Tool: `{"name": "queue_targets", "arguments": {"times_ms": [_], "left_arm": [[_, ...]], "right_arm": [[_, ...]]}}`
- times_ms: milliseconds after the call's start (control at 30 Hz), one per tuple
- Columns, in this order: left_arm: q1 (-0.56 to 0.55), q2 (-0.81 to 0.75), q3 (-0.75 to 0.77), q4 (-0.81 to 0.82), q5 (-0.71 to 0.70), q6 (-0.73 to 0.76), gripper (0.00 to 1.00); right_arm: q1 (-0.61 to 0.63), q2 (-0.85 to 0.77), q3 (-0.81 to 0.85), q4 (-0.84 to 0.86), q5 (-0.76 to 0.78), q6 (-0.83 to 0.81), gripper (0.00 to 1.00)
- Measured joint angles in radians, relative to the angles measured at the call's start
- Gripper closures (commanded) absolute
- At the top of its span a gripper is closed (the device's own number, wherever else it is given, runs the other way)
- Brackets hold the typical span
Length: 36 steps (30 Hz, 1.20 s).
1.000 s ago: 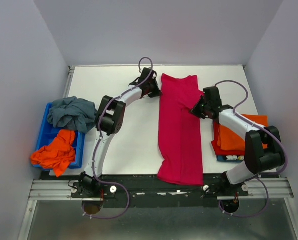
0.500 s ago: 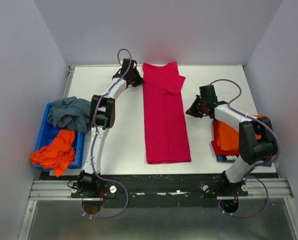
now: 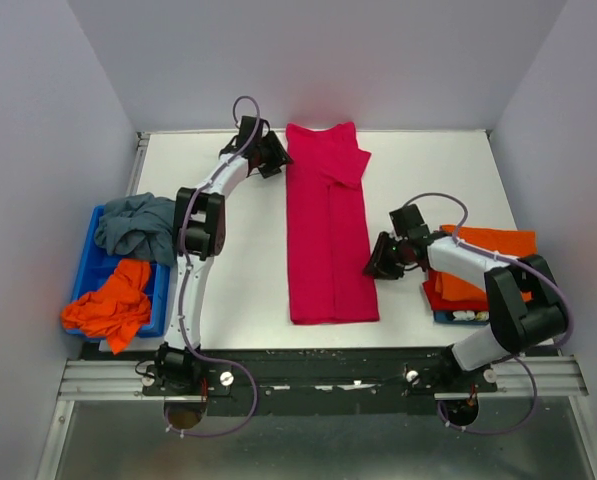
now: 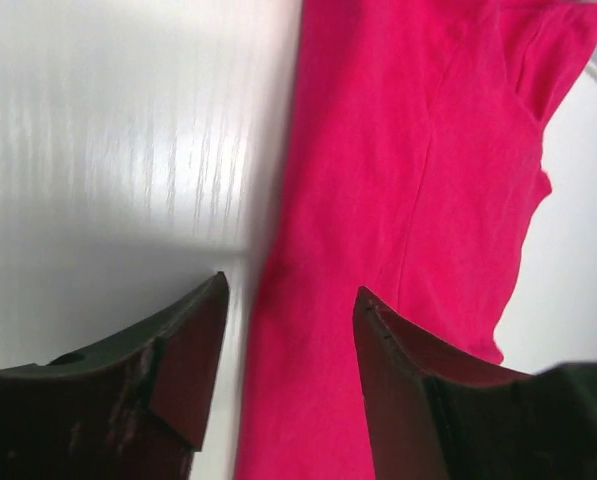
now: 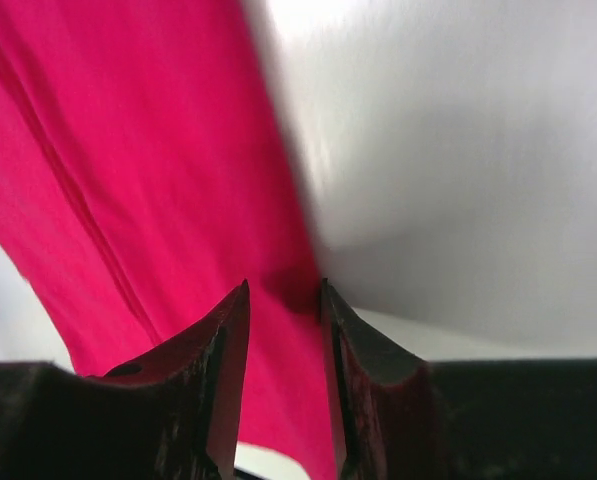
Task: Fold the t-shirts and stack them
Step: Rotate the tshirt 90 degrees, then grab the bottom of the folded rectangular tshirt with both arms
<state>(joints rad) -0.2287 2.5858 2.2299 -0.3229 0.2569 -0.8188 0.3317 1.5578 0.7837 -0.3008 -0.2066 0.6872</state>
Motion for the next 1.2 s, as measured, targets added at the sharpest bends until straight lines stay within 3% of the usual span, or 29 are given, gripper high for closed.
{"name": "queue_targets", "arguments": {"times_ms": [100, 233, 467, 600, 700, 867, 967, 1200], "left_arm": [[0.002, -0.073, -0.087, -0.032, 0.007, 0.035, 0.33], [-0.001, -0.253, -0.343, -0.043, 0.007, 0.079, 0.33], [-0.04, -0.779, -1.034, 0.042, -0.039, 0.084, 0.34], [-0.14, -0.993, -1.289, 0.07, -0.062, 0.05, 0.36], [-0.245, -1.09, -1.402, 0.081, -0.07, 0.018, 0.37], [-0.357, -1.209, -1.555, 0.117, -0.077, -0.063, 0.38], [-0.402, -1.268, -1.617, 0.113, -0.089, -0.108, 0.41], [-0.466, -1.321, -1.719, 0.159, -0.089, -0.192, 0.52]], "right_arm": [[0.05, -0.068, -0.06, -0.034, -0.015, 0.0, 0.58], [0.075, -0.179, -0.129, -0.09, -0.014, 0.002, 0.6], [0.088, -0.365, -0.24, -0.164, -0.005, 0.02, 0.67], [0.1, -0.374, -0.289, -0.173, -0.01, 0.03, 0.69], [0.103, -0.375, -0.29, -0.171, -0.016, 0.03, 0.76], [0.11, -0.383, -0.307, -0.158, -0.035, 0.039, 0.77], [0.122, -0.4, -0.324, -0.152, -0.047, 0.045, 0.99], [0.135, -0.41, -0.331, -0.158, -0.058, 0.048, 0.99]]}}
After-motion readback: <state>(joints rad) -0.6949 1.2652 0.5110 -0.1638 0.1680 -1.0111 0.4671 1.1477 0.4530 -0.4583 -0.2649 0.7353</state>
